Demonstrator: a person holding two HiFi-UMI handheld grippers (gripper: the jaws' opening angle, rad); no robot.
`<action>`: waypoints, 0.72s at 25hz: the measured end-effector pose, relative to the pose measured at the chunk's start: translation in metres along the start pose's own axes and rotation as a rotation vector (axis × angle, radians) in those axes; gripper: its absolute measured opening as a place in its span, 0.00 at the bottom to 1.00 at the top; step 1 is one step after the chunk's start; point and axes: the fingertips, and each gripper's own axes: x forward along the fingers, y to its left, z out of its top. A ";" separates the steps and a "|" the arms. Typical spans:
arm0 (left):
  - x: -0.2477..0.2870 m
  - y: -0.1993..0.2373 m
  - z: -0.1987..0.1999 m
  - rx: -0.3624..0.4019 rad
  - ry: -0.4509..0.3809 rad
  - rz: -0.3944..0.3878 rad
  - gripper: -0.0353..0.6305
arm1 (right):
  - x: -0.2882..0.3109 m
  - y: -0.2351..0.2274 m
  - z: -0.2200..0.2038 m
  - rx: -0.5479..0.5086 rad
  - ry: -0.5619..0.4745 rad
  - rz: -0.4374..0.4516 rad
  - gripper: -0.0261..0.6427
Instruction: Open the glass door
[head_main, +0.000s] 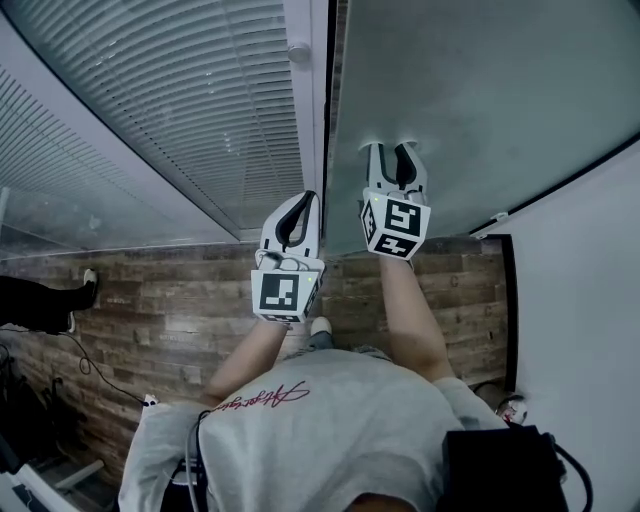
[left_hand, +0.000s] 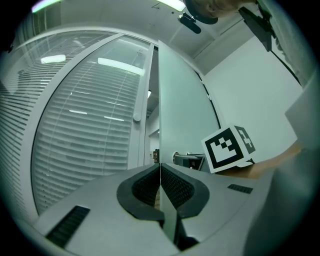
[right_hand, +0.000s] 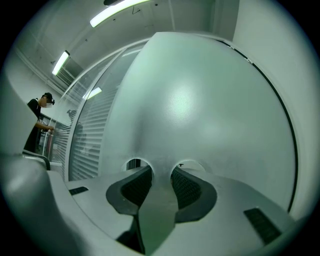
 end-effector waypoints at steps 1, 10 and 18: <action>-0.002 -0.002 0.001 0.002 -0.001 0.001 0.08 | -0.004 0.001 0.001 0.000 -0.002 0.006 0.25; -0.038 -0.043 0.008 0.048 -0.017 0.021 0.08 | -0.060 0.000 0.008 0.032 -0.012 0.032 0.24; -0.082 -0.087 0.018 0.069 -0.037 0.065 0.08 | -0.115 -0.002 0.009 0.032 -0.012 0.101 0.23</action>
